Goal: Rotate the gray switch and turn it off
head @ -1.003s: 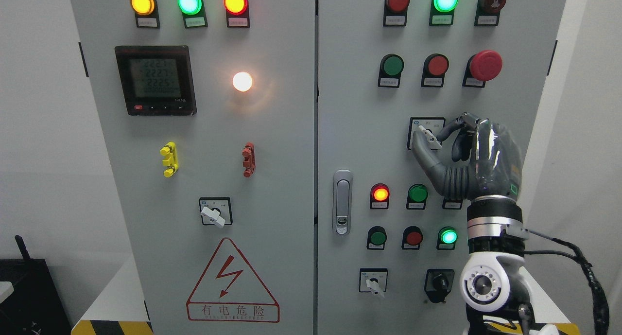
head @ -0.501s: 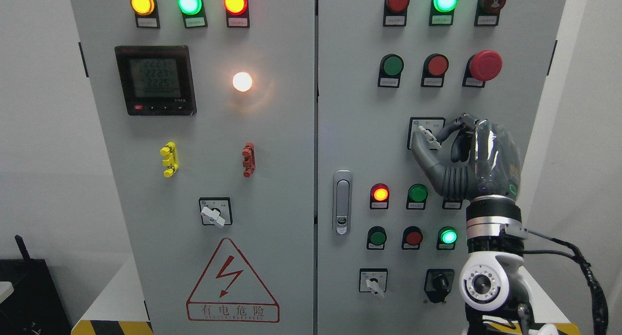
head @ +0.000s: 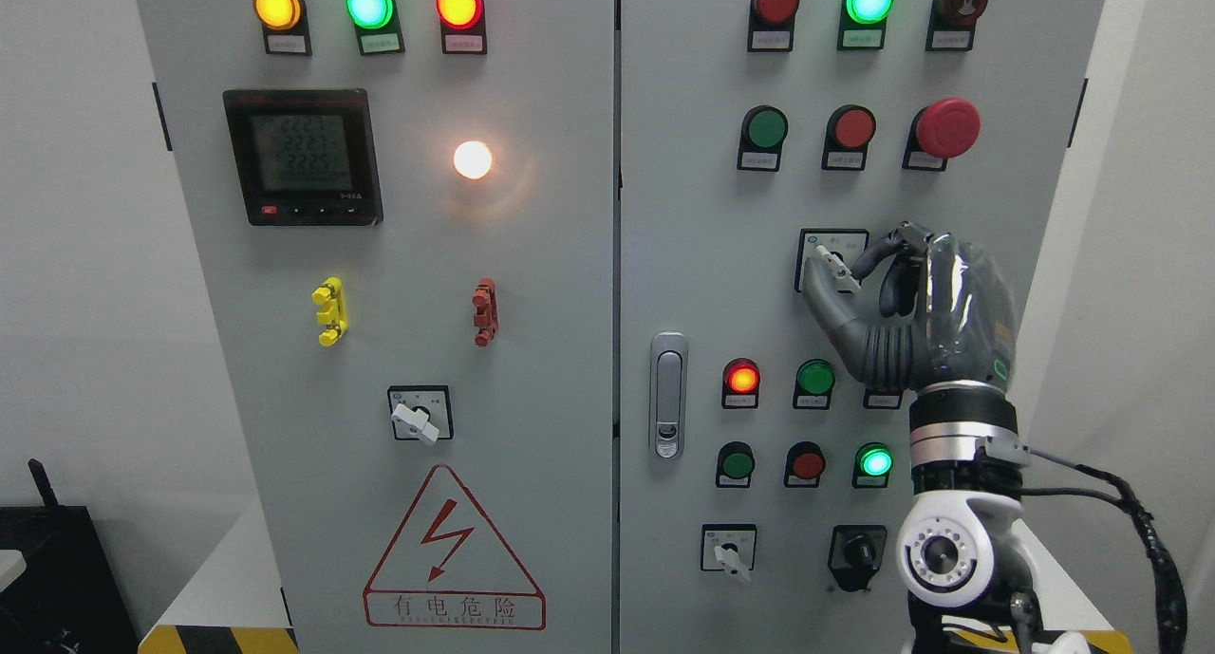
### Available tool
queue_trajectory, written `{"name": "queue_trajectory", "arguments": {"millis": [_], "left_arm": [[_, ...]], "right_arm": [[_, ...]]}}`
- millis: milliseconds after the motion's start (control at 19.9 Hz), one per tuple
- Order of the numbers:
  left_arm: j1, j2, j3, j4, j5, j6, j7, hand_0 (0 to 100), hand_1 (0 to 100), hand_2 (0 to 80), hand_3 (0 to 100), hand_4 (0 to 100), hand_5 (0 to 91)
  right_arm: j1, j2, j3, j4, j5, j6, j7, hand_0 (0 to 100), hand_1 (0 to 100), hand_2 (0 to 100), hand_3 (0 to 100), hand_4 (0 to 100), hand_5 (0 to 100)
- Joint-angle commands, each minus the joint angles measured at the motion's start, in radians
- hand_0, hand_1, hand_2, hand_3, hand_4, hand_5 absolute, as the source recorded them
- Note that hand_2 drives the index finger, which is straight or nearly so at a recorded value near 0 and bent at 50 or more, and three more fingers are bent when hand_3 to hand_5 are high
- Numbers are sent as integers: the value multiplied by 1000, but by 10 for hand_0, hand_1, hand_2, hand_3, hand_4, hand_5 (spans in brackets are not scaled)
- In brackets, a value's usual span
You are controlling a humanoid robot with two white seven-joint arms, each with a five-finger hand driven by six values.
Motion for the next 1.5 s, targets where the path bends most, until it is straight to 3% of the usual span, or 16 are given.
{"name": "queue_trajectory", "arguments": {"millis": [0,1454], "left_arm": [[-9,-1,8,-25,20,-1,-1,120,389,0,0,0,0],[-9,-1,8,-25,20,-1,-1,120,389,0,0,0,0]], "right_arm": [[1,1,1,0,0,1,1,293,499,664,1000,1000,1000],[-1,7,13,9,-2,13,1,374,482,686,1000,1000,1000]]}}
